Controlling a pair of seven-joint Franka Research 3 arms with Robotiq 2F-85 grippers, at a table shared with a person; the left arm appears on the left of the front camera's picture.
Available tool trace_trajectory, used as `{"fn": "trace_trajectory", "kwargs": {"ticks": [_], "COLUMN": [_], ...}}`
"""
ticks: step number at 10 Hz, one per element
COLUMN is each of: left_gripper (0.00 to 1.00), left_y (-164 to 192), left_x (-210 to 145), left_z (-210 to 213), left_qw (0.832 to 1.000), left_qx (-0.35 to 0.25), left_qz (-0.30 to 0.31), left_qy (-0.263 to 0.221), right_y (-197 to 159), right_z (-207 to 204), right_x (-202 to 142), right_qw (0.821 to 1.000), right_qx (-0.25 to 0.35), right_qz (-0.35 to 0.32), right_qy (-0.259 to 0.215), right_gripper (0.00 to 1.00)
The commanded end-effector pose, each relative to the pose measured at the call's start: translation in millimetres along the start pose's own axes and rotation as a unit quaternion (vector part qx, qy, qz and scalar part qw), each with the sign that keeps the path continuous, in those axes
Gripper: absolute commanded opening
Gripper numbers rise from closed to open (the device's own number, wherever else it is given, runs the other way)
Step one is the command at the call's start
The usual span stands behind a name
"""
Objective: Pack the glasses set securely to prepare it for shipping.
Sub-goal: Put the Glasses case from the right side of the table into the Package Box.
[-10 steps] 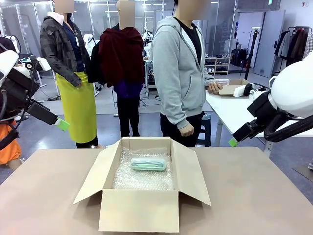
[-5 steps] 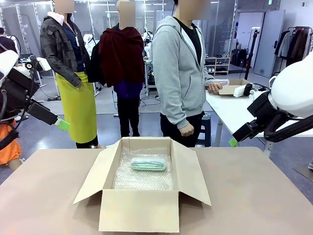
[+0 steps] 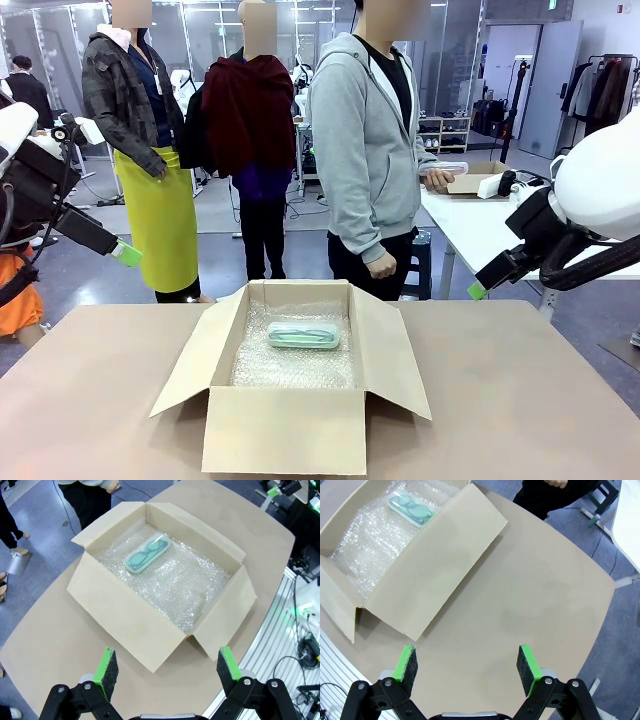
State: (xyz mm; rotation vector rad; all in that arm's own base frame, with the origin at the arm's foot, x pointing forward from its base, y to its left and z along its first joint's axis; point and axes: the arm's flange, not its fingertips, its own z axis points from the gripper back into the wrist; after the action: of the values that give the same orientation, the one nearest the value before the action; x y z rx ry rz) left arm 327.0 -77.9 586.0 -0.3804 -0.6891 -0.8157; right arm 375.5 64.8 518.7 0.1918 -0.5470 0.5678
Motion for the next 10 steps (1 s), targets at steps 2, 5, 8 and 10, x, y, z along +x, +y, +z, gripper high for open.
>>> {"fn": "trace_trajectory", "kwargs": {"ticks": [2,5,8,10], "left_gripper": [1.00,1.00,1.00,1.00], "left_y": [0.8,0.8,0.8,0.8], "left_x": [0.4,0.4,0.4,0.4], "left_z": [2.1,2.1,2.1,2.1], "left_qw": [1.000,1.000,1.000,1.000], "left_qx": [-0.005,-0.005,-0.005,-0.005], "left_qz": [-0.003,-0.003,-0.003,-0.003], "left_qy": [-0.004,-0.004,-0.004,-0.004], "right_y": [1.0,1.0,1.0,1.0], "right_z": [-1.0,-1.0,-1.0,-1.0], "right_x": [2.6,2.6,2.6,2.6], "right_qw": [1.000,1.000,1.000,1.000], "right_qx": [-0.001,-0.001,-0.001,-0.001], "right_qz": [-0.009,-0.009,-0.009,-0.009], "right_qy": [0.004,0.004,0.004,0.004], "right_gripper": [1.00,1.00,1.00,1.00]}}
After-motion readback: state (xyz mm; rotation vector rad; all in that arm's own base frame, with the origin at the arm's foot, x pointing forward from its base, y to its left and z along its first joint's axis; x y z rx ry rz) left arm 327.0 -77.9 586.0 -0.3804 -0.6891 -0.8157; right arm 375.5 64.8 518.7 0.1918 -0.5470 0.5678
